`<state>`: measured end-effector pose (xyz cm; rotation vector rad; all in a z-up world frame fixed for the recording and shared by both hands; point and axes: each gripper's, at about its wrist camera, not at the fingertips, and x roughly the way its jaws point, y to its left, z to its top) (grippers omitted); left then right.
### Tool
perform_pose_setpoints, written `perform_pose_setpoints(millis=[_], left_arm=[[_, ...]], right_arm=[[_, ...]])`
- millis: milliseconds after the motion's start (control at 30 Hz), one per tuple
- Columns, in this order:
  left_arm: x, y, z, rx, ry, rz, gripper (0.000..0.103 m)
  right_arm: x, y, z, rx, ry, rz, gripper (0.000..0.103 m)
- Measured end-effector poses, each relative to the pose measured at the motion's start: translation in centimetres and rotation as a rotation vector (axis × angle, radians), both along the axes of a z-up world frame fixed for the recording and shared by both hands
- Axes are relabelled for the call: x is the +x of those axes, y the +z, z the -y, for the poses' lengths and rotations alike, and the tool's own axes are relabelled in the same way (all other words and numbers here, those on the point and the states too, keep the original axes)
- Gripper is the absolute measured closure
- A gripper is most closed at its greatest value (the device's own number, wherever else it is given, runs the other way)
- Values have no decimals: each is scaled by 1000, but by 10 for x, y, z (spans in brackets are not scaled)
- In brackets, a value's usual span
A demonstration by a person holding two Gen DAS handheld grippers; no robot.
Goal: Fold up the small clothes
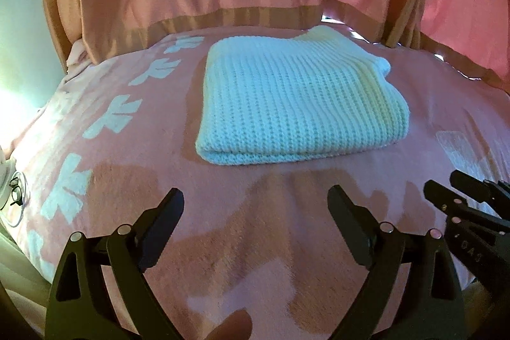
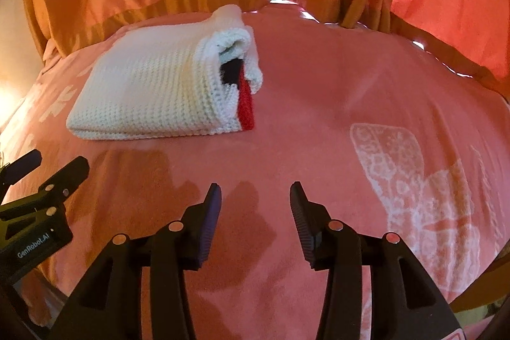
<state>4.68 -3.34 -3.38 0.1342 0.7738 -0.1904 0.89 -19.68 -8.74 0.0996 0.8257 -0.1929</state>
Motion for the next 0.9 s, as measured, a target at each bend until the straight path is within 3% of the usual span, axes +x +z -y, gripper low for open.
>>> perform_pose_setpoints(millis=[433,900], left_arm=[[1,-9,-4,1,22,-35,12],[-4,-10,5,25,1,-10,11]], right_arm=[[2,-3,-14,-3,31,3,59],[0,-1,-22,-8,34,16,54]])
